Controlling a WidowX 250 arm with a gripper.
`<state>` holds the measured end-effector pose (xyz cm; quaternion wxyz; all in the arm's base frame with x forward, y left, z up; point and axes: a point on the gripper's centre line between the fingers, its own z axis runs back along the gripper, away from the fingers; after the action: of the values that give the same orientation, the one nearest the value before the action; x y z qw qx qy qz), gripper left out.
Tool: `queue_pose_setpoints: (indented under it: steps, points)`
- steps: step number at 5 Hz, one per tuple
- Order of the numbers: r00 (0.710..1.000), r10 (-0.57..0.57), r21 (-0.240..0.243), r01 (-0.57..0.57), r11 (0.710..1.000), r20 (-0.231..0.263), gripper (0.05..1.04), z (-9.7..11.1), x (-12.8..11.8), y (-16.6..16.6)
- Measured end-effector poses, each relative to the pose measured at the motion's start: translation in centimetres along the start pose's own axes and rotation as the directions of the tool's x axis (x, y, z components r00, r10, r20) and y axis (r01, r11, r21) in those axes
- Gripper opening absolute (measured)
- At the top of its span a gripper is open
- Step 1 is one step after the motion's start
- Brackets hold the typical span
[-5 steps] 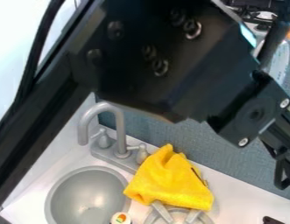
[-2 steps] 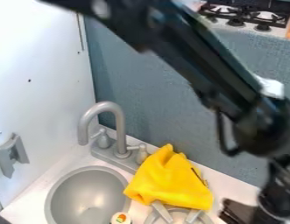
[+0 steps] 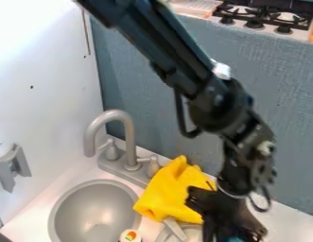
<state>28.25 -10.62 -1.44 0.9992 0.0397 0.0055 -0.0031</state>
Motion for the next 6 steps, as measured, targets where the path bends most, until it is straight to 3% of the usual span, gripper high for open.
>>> queue_pose_setpoints:
  steps: [3,5,6]
  points:
    - [0.994,0.011,-0.005,-0.012,1.000,-0.112,0.104,-3.1,0.6,2.7]
    - [0.988,0.007,0.008,-0.006,1.000,-0.154,0.102,-4.8,1.3,3.6]
    - [0.987,0.009,0.022,-0.005,1.000,-0.158,0.099,-4.5,1.5,3.9]
